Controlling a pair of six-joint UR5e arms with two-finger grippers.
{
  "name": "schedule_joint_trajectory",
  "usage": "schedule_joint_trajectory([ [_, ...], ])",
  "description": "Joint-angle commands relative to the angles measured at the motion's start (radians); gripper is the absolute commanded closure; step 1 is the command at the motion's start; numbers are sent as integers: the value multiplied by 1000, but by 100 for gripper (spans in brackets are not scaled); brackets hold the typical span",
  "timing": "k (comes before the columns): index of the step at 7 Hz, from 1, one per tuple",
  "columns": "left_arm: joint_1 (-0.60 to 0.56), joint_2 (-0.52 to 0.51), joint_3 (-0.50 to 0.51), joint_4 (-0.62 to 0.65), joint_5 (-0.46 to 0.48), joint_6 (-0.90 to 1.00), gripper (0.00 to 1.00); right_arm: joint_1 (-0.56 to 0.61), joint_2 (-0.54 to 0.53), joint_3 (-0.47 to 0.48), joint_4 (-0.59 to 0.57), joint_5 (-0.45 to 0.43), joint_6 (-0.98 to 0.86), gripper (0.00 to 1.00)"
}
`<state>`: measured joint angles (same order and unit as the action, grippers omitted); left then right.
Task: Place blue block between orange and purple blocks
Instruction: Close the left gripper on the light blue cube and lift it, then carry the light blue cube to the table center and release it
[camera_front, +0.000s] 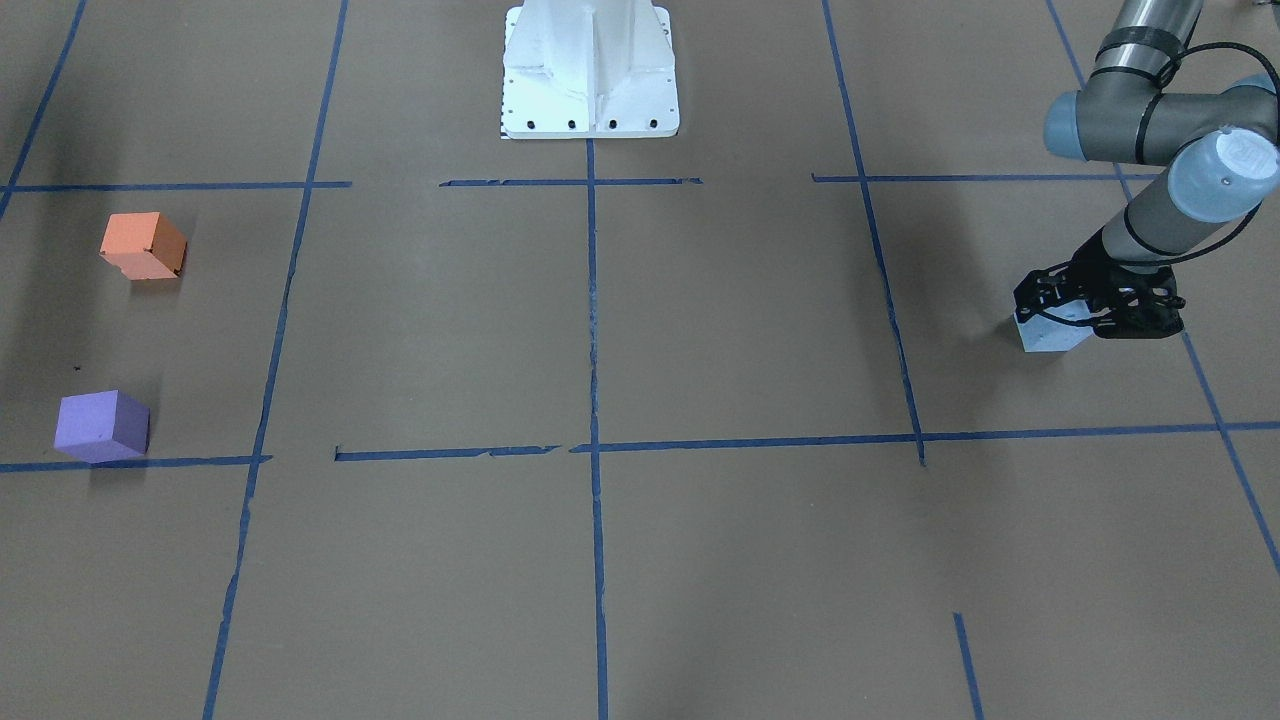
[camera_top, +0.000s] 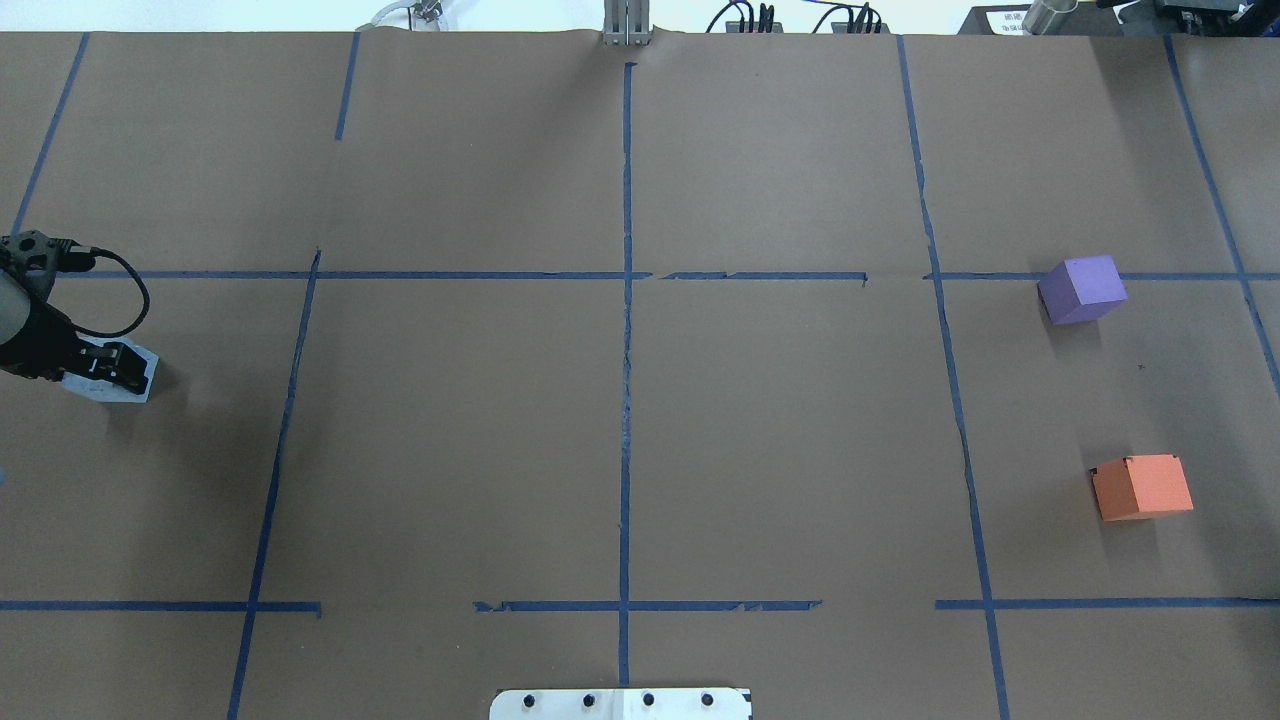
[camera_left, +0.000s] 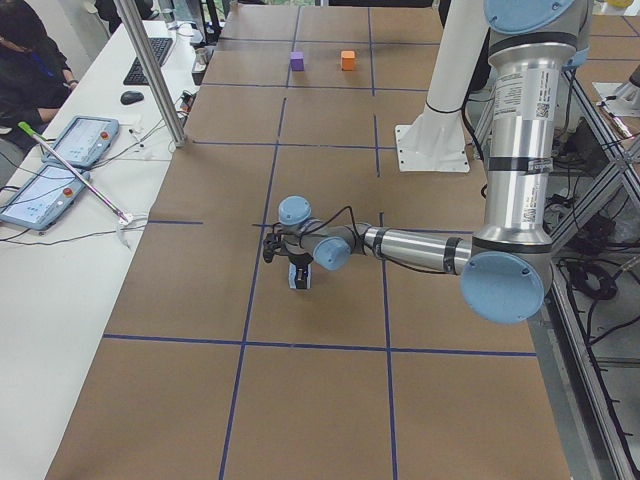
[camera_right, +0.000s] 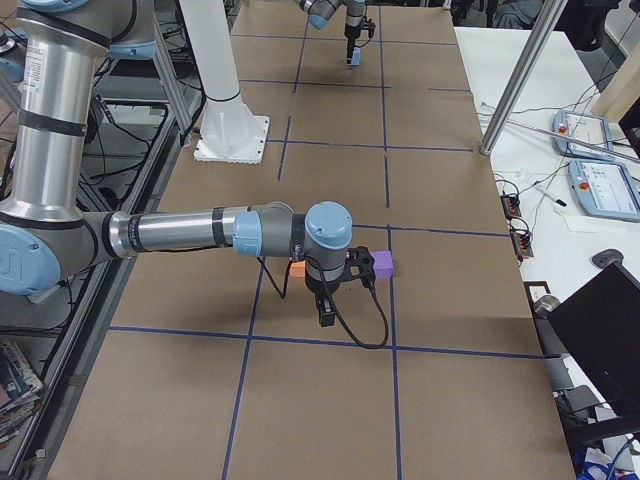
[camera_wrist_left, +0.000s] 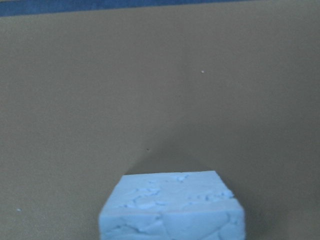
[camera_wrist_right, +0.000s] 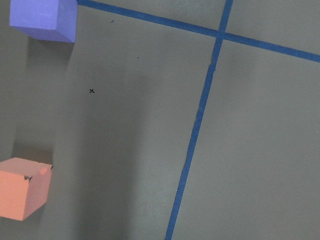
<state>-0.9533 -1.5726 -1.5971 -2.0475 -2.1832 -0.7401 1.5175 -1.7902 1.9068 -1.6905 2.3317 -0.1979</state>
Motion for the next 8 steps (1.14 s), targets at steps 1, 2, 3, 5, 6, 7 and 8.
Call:
schedule_joint_trajectory([
  [1, -45, -44, -23, 4, 0, -11, 31, 1, 0, 0, 0, 0, 0, 0],
  [2, -51, -90, -30, 9, 0, -16, 31, 0, 0, 0, 2, 0, 0, 0],
  [3, -51, -128, -32, 10, 2, -18, 31, 0, 0, 0, 0, 0, 0, 0],
  [5, -42, -223, -43, 13, 6, -75, 29, 0, 0, 0, 2, 0, 0, 0],
  [6, 6, -313, -46, 71, 60, -176, 29, 0, 0, 0, 0, 0, 0, 0],
  [7, 96, -387, -62, 164, 118, -247, 29, 1, 0, -2, 0, 0, 0, 0],
  [8, 184, -487, -66, 282, 182, -328, 29, 1, 0, -2, 0, 0, 0, 0],
])
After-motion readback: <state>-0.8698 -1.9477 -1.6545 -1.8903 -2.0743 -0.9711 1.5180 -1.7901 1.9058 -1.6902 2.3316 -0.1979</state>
